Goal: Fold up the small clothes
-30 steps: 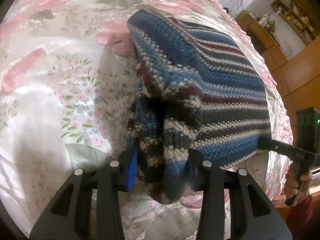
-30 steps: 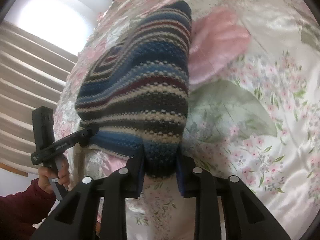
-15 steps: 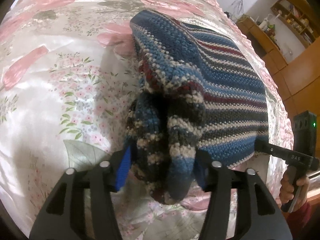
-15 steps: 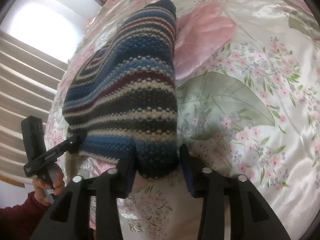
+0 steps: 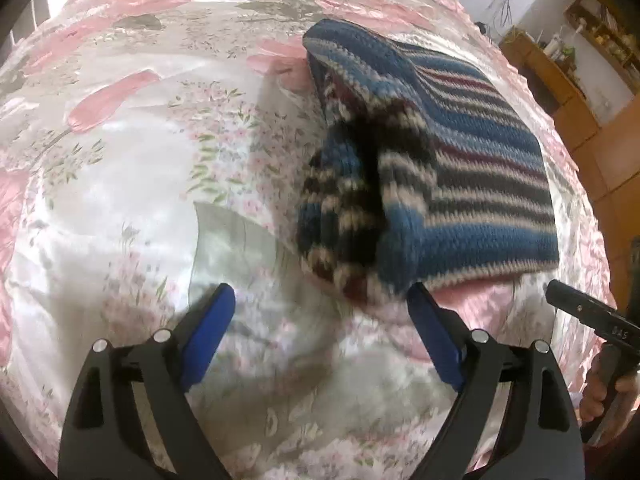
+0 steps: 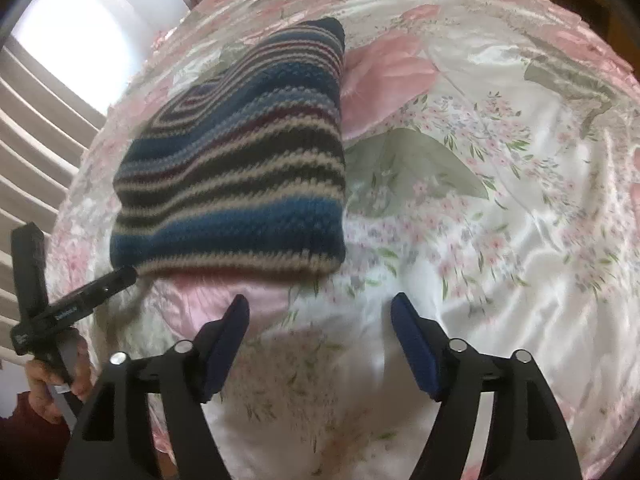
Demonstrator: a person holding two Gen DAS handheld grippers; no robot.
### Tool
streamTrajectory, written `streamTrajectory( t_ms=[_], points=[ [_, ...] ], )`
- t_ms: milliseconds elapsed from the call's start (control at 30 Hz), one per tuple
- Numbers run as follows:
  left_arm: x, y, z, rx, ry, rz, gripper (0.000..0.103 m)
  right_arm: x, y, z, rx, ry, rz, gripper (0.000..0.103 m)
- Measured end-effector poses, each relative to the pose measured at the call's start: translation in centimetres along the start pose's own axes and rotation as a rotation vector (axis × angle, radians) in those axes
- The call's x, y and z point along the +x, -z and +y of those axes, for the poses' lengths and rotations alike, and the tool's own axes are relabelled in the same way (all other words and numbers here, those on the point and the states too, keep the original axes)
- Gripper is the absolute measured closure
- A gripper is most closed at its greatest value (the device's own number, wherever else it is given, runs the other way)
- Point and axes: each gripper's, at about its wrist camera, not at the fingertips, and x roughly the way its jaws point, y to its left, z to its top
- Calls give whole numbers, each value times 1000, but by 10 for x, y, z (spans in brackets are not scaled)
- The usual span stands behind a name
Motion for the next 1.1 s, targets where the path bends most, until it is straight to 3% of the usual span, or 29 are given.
streamTrajectory(
  t_ms=[67, 267, 433, 767, 1100],
  points=[
    [-3, 5, -1, 11, -22, 8, 16, -3, 4, 5, -5, 22, -4, 26],
    [-21, 18, 3, -11, -38, 12, 14, -19, 16, 24, -35, 80, -23, 3],
    [-39, 25, 4, -29, -54, 6, 13, -36, 19, 35, -47, 82, -40, 4],
    [-104, 32, -18, 39, -115, -118, 13, -72, 23, 63, -79, 119, -100, 4],
    [-140, 37, -38, 80, -154, -175, 11, -94, 28, 88, -105, 161, -126, 4]
  ],
)
